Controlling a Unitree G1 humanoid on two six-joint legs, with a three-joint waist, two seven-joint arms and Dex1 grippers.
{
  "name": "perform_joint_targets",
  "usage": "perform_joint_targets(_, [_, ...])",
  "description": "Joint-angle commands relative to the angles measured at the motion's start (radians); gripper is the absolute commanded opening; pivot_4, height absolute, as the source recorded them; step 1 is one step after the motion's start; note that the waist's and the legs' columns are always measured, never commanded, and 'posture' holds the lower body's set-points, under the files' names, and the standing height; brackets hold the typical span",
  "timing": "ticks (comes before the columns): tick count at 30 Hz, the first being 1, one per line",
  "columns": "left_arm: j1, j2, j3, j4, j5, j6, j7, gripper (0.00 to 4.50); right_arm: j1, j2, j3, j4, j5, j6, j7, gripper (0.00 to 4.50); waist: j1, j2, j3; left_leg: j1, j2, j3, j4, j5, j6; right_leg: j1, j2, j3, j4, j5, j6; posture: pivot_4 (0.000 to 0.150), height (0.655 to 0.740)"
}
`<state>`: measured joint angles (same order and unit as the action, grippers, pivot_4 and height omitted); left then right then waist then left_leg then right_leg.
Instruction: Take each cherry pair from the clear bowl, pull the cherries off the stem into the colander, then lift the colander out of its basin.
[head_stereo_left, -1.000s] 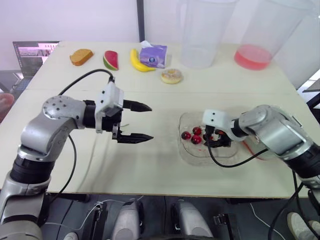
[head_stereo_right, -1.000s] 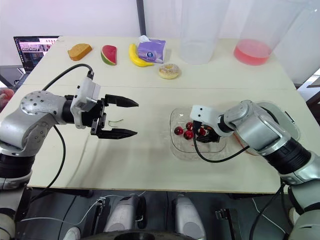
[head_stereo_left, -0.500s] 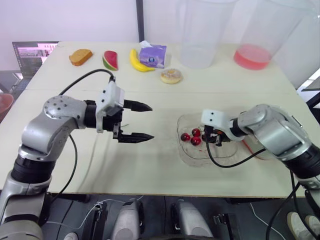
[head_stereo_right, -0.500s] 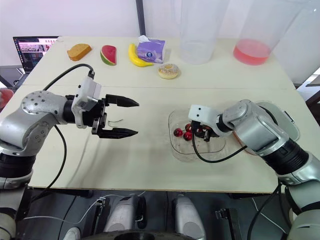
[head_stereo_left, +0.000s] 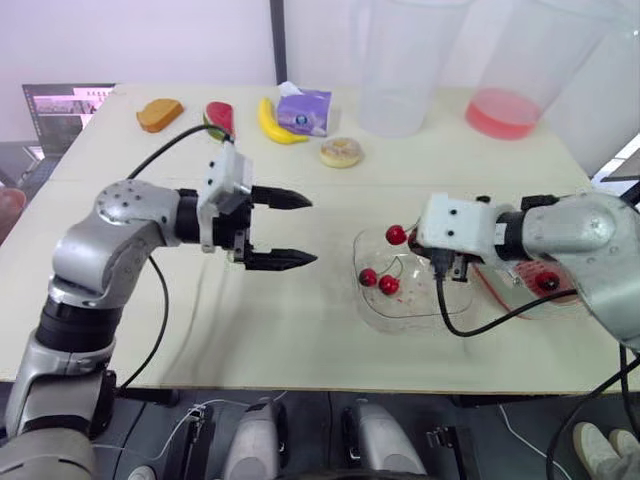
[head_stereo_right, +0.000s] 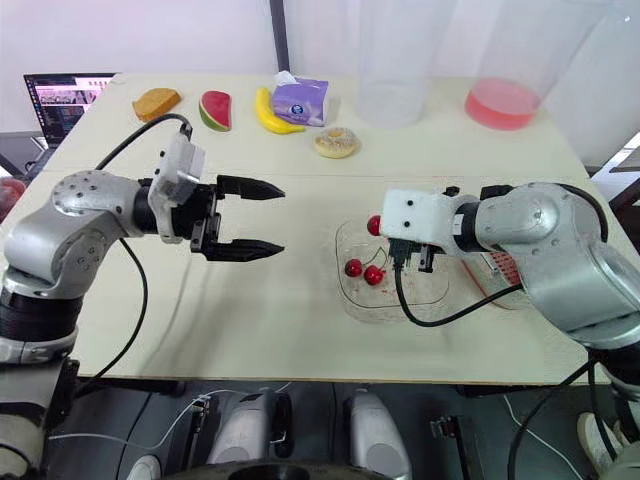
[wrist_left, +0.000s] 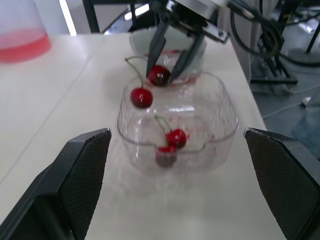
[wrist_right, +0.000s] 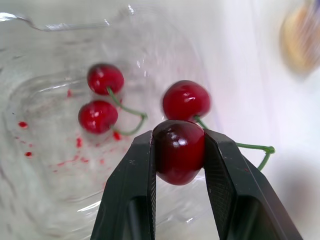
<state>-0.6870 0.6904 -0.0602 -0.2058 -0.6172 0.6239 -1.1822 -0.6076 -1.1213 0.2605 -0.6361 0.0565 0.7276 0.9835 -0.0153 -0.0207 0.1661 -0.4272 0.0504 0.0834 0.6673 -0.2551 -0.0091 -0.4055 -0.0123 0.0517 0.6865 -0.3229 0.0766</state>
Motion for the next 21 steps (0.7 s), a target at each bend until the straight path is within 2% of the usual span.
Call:
perform_joint_targets(1, [-0.054, -0.029, 0.036, 0.017, -0.059, 0.067, 0.036, 4.50, 0.037, 0.010, -0.038, -0.036, -0.091, -0.245, -0.065, 0.87, 0.000, 0.000, 0.000, 0.000, 0.000, 0.000, 0.000, 0.000, 0.000, 0.000, 0.000, 0.000, 0.000, 0.000, 0.000, 0.150, 0.7400])
perform_joint_targets(6, [-0.137, -0.091, 0.033, 0.086, -0.137, 0.239, 0.100, 4.50, 0.080, 0.070, -0.019, 0.001, -0.205, -0.523, -0.139, 0.87, 0.000, 0.000, 0.000, 0.000, 0.000, 0.000, 0.001, 0.000, 0.000, 0.000, 0.000, 0.000, 0.000, 0.000, 0.000, 0.150, 0.7400])
perform_joint_targets(10, [-0.206, -0.174, 0.041, 0.184, -0.177, 0.389, 0.198, 4.50, 0.085, 0.119, -0.004, 0.046, -0.282, -0.647, -0.166, 0.87, 0.001, 0.000, 0.000, 0.000, 0.000, 0.000, 0.001, 0.002, -0.003, 0.000, 0.000, 0.000, 0.001, 0.000, 0.000, 0.150, 0.7400])
perform_joint_targets(17, [-0.275, -0.280, 0.088, 0.289, -0.220, 0.516, 0.304, 4.50, 0.063, 0.183, -0.005, 0.106, -0.341, -0.737, -0.147, 0.87, 0.001, 0.000, 0.000, 0.000, 0.000, 0.000, 0.001, 0.005, -0.008, 0.000, 0.000, 0.000, 0.001, 0.000, 0.000, 0.150, 0.7400])
perform_joint_targets(21, [-0.285, -0.303, 0.116, 0.304, -0.244, 0.560, 0.327, 4.50, 0.059, 0.204, -0.013, 0.115, -0.349, -0.746, -0.129, 0.87, 0.000, 0.000, 0.000, 0.000, 0.000, -0.001, 0.001, 0.005, -0.008, 0.000, 0.000, 0.000, 0.002, 0.000, 0.000, 0.150, 0.7400])
